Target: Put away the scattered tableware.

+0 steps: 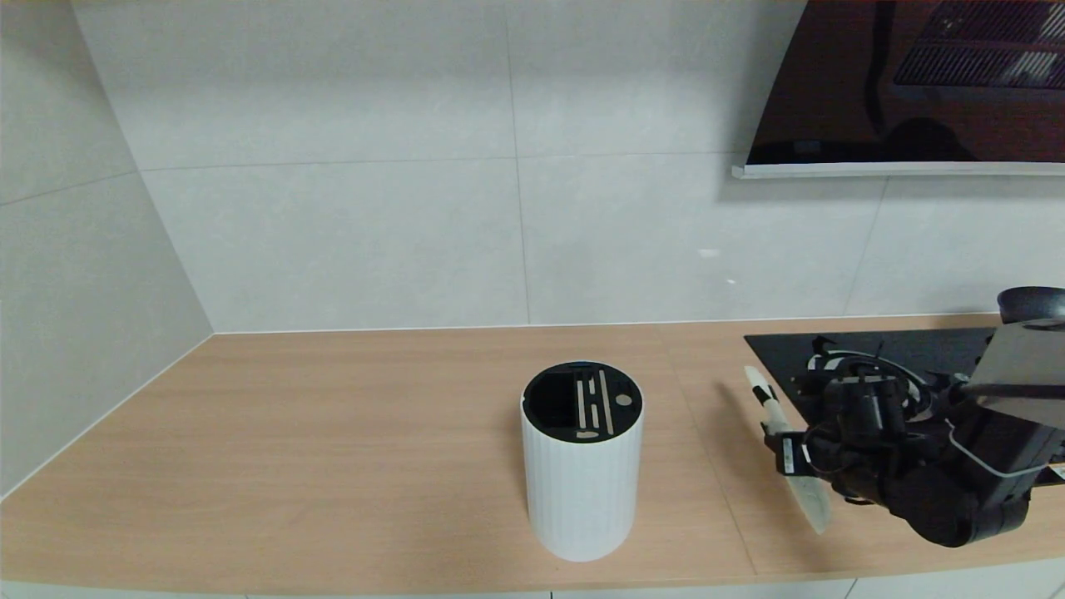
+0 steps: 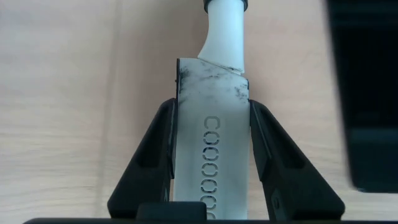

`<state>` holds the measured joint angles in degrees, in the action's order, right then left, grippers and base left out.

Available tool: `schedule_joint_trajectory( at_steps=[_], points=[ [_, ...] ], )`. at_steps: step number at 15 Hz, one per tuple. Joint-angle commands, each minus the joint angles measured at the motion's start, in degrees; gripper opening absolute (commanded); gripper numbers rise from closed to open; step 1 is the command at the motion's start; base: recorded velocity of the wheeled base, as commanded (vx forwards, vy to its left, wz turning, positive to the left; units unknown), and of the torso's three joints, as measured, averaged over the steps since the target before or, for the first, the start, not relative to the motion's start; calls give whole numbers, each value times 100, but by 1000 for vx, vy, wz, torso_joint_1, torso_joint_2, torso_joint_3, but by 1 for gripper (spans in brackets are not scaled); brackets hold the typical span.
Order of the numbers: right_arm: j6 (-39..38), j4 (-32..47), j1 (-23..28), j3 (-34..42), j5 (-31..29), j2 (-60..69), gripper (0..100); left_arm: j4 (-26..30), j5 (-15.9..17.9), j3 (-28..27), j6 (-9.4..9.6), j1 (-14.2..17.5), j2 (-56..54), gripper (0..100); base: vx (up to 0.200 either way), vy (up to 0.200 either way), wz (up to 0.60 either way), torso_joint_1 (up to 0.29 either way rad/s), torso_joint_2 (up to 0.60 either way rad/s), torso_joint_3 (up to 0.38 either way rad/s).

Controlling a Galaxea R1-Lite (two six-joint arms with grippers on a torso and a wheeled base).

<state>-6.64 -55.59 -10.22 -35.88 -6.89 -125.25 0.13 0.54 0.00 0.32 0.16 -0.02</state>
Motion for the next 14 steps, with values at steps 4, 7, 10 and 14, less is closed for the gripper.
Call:
schedule_joint_trajectory(
  at_steps=[4, 7, 10, 14],
  points=[
    [-4, 22, 2, 125, 3, 1029, 0, -5, -71, 0, -49, 2, 2, 100, 0, 0, 0, 0, 0, 0],
    [-4, 101, -7, 160, 3, 1811, 0, -207, 122, -721, -418, -33, 99, 100, 0, 0, 0, 0, 0, 0],
    [49, 699, -68, -420, 21, 2391, 0, 1103, 1889, -2109, -234, -139, 1497, 100, 0, 0, 0, 0, 0, 0],
    [40, 1894, -965, -1396, 21, 2865, 0, 1112, 3031, -4562, -278, -156, 4485, 100, 0, 0, 0, 0, 0, 0]
  ],
)
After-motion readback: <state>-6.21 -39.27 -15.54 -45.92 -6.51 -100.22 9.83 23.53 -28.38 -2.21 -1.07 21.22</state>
